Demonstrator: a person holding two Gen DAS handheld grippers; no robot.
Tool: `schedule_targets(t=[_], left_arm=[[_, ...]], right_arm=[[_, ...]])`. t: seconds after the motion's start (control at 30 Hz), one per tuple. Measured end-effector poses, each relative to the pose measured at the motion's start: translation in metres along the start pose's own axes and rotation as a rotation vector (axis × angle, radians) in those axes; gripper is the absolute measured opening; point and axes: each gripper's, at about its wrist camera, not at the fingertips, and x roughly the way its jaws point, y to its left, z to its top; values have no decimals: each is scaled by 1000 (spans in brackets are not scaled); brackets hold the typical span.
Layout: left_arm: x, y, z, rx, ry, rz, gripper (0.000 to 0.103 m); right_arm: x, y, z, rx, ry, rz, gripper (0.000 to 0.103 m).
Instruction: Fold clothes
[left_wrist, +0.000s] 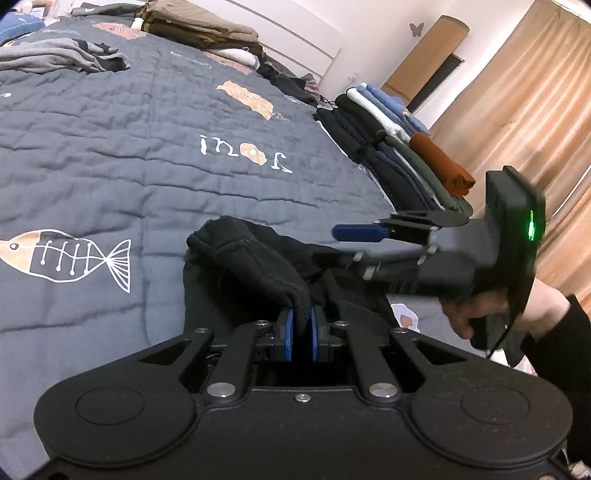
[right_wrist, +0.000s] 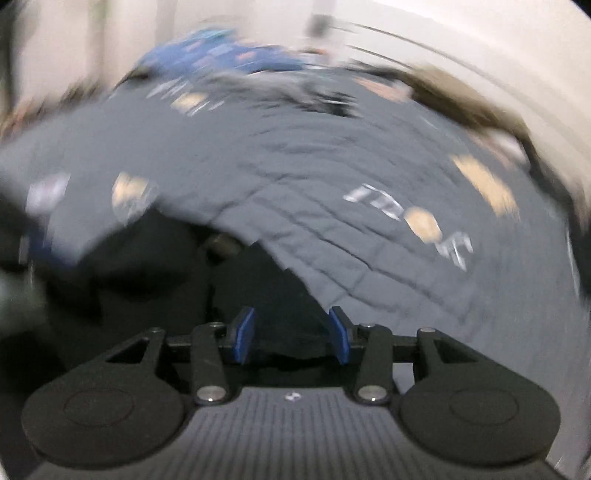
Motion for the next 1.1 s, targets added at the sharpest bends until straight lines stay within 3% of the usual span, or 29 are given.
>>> schedule_targets(t=[0.13,0.37,0.57,0.63,0.67,0.8,1.1], left_arm=[[1,1,0,-3,4,0,10],[3,2,0,-5,11,7,10],[5,3,-1,-5,19,9,10],[6,4,-1,-4,20,10,10],[6,4,-1,-4,21,11,10],[5,5,0,-13,13,7,10],[8,14,5,-76,-33,16,12]], right_arm=[[9,19,1,-182,11,69,43],[22,33,10,-294,-11,87,42],[39,39,8,-398,24,107,38],[41,41,7,-426,27,113,31],[41,41,7,-437,26,118,11],[36,35,8,-420,-13,91,3],[24,22,18,-305,-83,98,2]])
